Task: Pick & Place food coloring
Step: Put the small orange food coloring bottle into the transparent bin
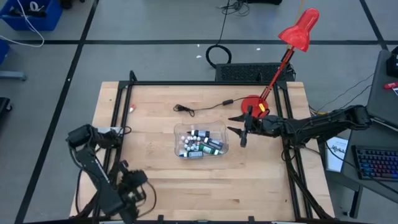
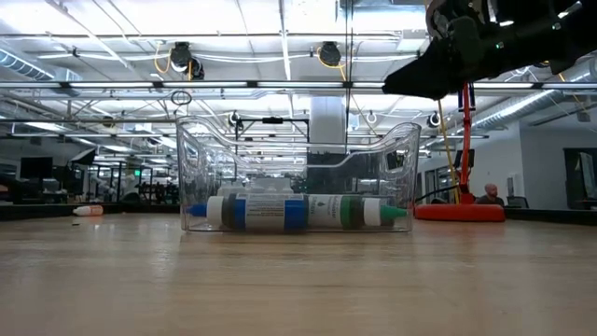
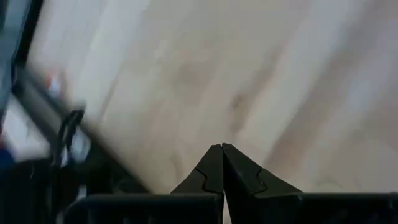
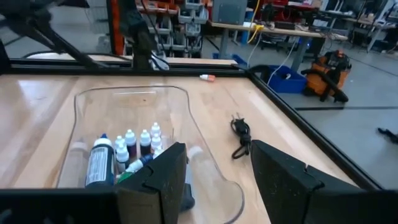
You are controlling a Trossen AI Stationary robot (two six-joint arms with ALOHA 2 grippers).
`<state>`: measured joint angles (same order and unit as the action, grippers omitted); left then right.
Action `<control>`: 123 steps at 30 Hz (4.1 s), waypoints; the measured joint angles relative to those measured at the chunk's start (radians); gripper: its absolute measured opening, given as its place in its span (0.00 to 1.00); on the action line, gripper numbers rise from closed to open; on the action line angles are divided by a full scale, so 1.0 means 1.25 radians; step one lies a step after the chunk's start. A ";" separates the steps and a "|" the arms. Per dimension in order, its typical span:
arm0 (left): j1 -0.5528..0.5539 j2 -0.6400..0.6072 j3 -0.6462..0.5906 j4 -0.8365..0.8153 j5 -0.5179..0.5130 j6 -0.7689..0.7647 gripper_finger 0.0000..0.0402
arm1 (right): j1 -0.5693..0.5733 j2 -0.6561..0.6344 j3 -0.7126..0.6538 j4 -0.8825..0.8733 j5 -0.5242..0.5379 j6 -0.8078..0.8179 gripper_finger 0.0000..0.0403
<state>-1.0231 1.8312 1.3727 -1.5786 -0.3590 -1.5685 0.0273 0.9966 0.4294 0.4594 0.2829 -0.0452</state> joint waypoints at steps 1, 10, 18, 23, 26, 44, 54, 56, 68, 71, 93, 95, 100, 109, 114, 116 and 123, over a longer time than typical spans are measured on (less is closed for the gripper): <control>0.012 -0.007 -0.010 -0.002 0.021 -0.044 0.01 | 0.000 0.000 0.000 0.002 0.000 0.000 0.42; 0.231 -0.250 -0.272 0.005 0.108 -0.144 0.20 | 0.000 -0.001 0.000 0.025 0.000 -0.018 0.42; 0.644 -0.608 -0.421 0.012 0.033 0.131 0.57 | 0.000 0.000 0.000 0.023 0.000 -0.022 0.42; 0.936 -0.703 -0.450 0.108 0.025 0.417 0.65 | 0.000 0.000 0.000 0.018 0.001 -0.031 0.42; 1.079 -0.685 -0.451 0.210 0.050 0.578 0.65 | -0.001 0.000 0.000 0.018 0.001 -0.039 0.42; 1.543 -0.215 -0.401 0.413 0.109 0.975 0.55 | -0.002 0.000 -0.001 0.000 0.002 -0.039 0.42; 1.560 -0.171 -0.330 0.390 0.073 0.933 0.54 | -0.001 0.000 -0.005 -0.011 0.002 -0.036 0.42; 1.563 -0.171 -0.328 0.392 0.073 0.910 0.54 | -0.001 0.000 -0.005 -0.017 0.001 -0.030 0.42; 1.555 -0.133 -0.317 0.380 0.046 0.854 0.09 | -0.001 0.000 -0.005 -0.019 0.000 -0.005 0.42; 1.553 -0.070 -0.287 0.347 0.014 0.798 0.03 | 0.000 0.000 -0.005 -0.020 0.000 0.006 0.42; 1.547 0.185 -0.200 0.161 -0.014 0.731 0.01 | 0.063 0.000 -0.006 -0.022 -0.004 0.009 0.42; 1.555 0.183 -0.189 0.170 -0.007 0.731 0.01 | 0.067 0.000 -0.006 -0.021 -0.004 0.009 0.42; 1.563 0.183 -0.185 0.179 -0.014 0.753 0.00 | 0.081 0.000 -0.006 -0.019 -0.002 0.007 0.42; 1.539 0.120 -0.209 0.281 0.036 0.876 0.00 | 0.083 0.000 -0.006 -0.018 0.000 0.003 0.42; 1.509 -0.013 -0.216 0.415 0.010 0.946 0.00 | 0.083 0.000 -0.006 -0.019 0.000 0.003 0.42; 1.498 -0.074 -0.216 0.437 -0.018 0.963 0.00 | 0.083 0.000 -0.006 -0.018 0.000 0.003 0.42; 1.553 -0.185 -0.216 0.311 -0.073 0.881 0.00 | 0.083 0.000 -0.006 -0.018 0.002 0.005 0.42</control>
<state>0.9181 1.6003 1.1031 -1.1904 -0.4497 -0.4670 0.1310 0.9962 0.4221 0.4366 0.2848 -0.0395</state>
